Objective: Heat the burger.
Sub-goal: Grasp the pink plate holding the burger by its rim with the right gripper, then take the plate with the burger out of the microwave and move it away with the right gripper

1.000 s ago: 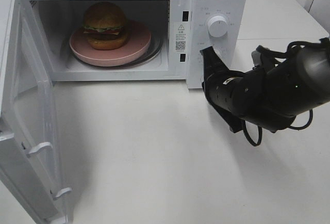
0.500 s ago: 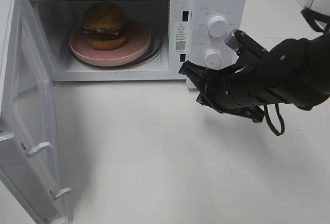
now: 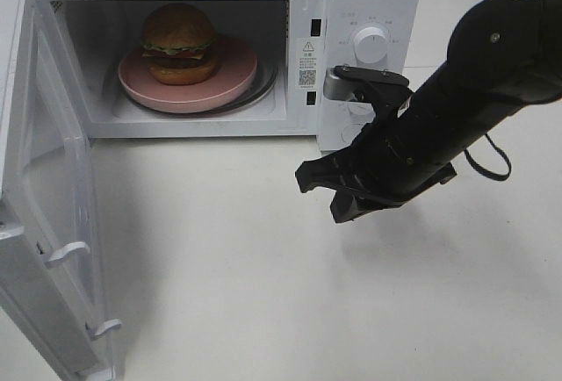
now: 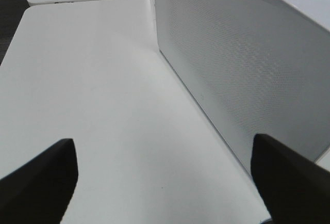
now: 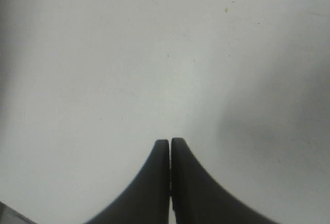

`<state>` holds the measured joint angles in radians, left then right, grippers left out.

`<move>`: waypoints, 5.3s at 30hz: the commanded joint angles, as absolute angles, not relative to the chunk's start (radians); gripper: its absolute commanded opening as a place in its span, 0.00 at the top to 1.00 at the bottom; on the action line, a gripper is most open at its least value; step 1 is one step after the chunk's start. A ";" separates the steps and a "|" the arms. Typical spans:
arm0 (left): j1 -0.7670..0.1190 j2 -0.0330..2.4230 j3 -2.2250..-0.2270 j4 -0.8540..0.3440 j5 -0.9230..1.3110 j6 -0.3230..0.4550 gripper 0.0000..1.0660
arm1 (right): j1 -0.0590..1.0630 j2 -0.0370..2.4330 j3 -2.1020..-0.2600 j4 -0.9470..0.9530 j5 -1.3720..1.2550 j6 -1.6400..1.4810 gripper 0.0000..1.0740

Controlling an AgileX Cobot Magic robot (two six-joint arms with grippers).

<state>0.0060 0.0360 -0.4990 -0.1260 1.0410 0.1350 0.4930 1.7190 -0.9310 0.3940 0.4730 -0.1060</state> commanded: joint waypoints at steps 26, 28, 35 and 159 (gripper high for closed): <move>0.010 0.033 -0.497 -0.133 1.037 0.134 0.21 | 0.505 1.712 -1.241 0.087 0.968 -1.011 0.91; 0.010 0.033 -0.497 -0.133 1.037 0.134 0.21 | 0.540 1.712 -1.241 0.084 0.948 -1.159 0.87; 0.010 0.033 -0.497 -0.133 1.037 0.134 0.21 | 0.584 1.712 -1.241 0.047 0.869 -1.227 0.75; 0.010 0.033 -0.497 -0.131 1.037 0.134 0.21 | 0.674 2.541 -2.172 -0.030 0.607 -1.091 1.00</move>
